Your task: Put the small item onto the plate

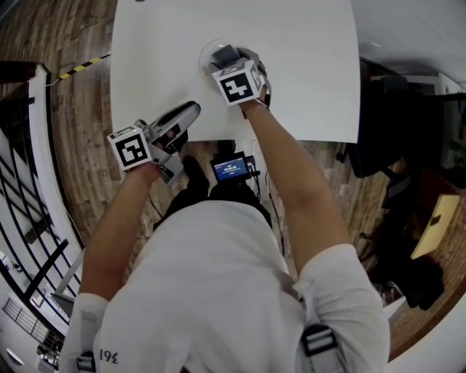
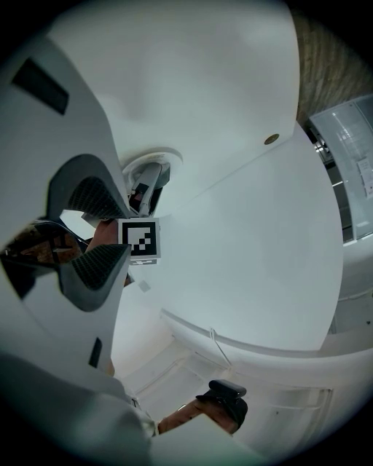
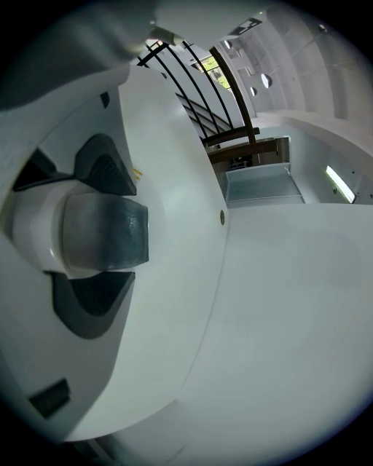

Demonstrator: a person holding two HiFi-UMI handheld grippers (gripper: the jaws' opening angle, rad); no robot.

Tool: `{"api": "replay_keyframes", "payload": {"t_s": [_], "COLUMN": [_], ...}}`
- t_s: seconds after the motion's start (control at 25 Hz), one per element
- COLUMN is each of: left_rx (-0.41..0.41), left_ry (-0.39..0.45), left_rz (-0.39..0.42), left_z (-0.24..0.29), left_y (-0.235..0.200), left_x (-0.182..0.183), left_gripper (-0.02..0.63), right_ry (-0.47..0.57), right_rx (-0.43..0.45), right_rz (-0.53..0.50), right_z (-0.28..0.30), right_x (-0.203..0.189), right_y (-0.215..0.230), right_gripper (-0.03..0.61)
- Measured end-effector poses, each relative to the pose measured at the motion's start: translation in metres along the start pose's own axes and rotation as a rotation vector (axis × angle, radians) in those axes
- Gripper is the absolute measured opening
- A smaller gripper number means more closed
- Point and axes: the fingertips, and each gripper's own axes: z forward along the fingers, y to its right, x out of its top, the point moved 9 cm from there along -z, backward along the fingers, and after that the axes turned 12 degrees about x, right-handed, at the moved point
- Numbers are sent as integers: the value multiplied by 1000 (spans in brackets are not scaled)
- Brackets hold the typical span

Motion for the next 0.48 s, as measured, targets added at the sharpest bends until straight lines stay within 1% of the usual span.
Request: {"api": "replay_keyframes", "payload": {"t_s": [0.24, 0.48], "left_rx": [-12, -5], "left_ry": [-1, 4], "left_rz": [24, -3], "left_z": [0, -1], "left_y": [1, 1], "left_x": [1, 0], "left_gripper": [108, 107], "right_ry": [-10, -6], "right_rx": [-8, -24], "right_rz": [18, 12], "right_z": [-1, -4], "right_x": [-1, -4], "right_y": [3, 5], "right_gripper": [313, 313]}}
